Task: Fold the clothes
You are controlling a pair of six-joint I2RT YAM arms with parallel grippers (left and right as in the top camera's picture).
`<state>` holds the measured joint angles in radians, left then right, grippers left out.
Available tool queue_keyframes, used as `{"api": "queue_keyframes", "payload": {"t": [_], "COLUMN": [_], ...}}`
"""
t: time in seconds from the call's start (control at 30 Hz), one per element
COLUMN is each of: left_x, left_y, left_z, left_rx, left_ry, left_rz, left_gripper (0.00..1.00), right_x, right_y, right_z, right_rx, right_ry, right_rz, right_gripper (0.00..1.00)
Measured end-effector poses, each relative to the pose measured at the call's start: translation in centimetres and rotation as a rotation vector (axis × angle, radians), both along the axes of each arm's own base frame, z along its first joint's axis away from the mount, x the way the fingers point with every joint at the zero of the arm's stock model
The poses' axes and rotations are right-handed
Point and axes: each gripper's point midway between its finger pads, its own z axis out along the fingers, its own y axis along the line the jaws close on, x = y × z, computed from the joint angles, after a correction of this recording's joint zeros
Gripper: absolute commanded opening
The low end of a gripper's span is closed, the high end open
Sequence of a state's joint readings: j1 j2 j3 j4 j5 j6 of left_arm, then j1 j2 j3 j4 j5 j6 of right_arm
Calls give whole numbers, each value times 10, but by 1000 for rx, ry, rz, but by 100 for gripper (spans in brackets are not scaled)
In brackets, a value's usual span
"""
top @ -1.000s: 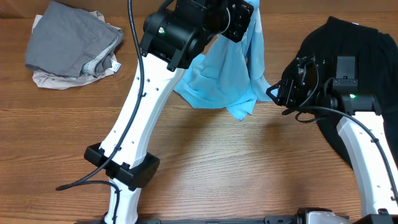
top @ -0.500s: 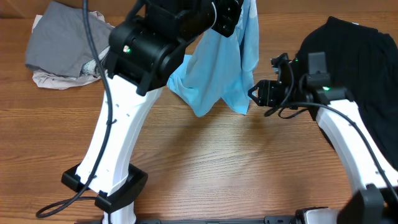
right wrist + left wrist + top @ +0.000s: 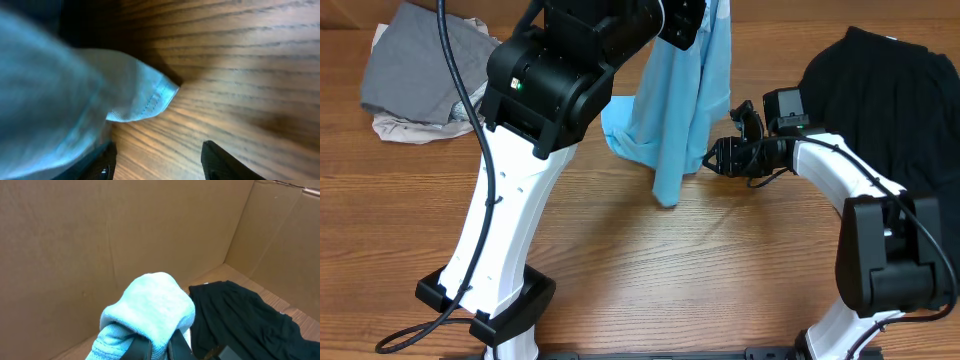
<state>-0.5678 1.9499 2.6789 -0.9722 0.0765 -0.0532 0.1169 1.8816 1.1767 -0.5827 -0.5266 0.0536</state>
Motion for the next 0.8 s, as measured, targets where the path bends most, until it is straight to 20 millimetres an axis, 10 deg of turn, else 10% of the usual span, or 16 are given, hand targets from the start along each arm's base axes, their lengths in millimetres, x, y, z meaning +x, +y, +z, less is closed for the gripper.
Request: {"api": "queue_keyframes", "payload": {"t": [0.3, 0.8], "left_x": [1, 1], "left_y": [1, 3], "left_z": [0, -4], "left_rx": [3, 13], "left_ry": [1, 12], "left_rz": [8, 18], "left_gripper": [6, 4], "right_x": [16, 37], "right_y": [35, 67], "right_z": [16, -31], "right_rx": [76, -72], "right_ry": [-164, -229], "right_rz": [132, 114], "right_gripper": [70, 65]}}
